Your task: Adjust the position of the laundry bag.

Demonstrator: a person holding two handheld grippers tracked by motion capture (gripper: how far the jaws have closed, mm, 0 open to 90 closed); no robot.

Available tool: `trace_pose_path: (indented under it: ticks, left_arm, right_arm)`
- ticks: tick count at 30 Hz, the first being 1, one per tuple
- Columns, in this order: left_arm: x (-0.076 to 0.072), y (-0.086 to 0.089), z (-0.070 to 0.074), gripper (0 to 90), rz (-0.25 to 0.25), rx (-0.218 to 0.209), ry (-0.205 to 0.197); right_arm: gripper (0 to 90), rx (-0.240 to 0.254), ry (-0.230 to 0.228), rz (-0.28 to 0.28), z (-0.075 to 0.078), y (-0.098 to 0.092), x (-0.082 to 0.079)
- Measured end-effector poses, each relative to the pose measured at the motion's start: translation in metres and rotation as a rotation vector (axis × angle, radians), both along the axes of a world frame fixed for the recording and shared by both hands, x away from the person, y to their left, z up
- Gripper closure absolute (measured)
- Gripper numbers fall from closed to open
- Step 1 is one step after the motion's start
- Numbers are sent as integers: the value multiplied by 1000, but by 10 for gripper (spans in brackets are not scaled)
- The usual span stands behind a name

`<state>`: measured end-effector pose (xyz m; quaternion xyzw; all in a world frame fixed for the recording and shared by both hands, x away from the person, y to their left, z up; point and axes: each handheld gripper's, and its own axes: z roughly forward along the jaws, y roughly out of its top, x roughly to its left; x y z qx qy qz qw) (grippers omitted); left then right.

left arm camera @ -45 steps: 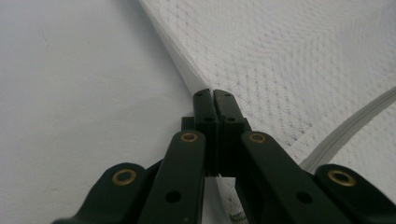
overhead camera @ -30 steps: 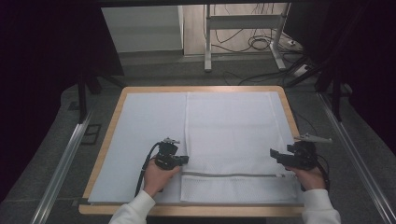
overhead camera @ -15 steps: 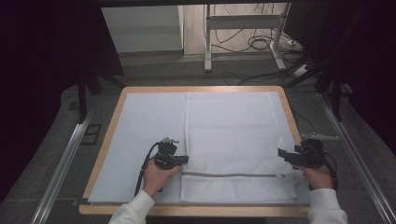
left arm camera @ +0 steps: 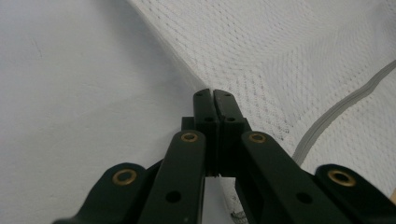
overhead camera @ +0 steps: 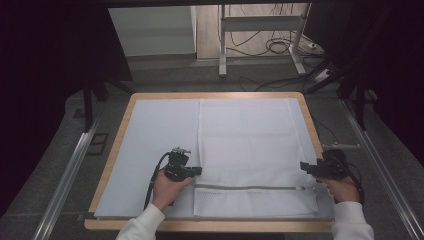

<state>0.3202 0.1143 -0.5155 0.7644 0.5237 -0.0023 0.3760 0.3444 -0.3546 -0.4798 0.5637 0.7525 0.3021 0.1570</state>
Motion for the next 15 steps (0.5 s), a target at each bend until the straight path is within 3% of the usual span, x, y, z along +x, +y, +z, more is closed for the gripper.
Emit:
trace_pose_path:
  ticks: [9, 15]
  left_arm:
    - [0, 0, 0, 900, -3, 1, 1]
    - [0, 0, 0, 900, -5, 1, -1]
  right_arm:
    - [345, 21, 69, -5, -8, 0, 7]
    - [392, -2, 100, -16, -16, 2, 13]
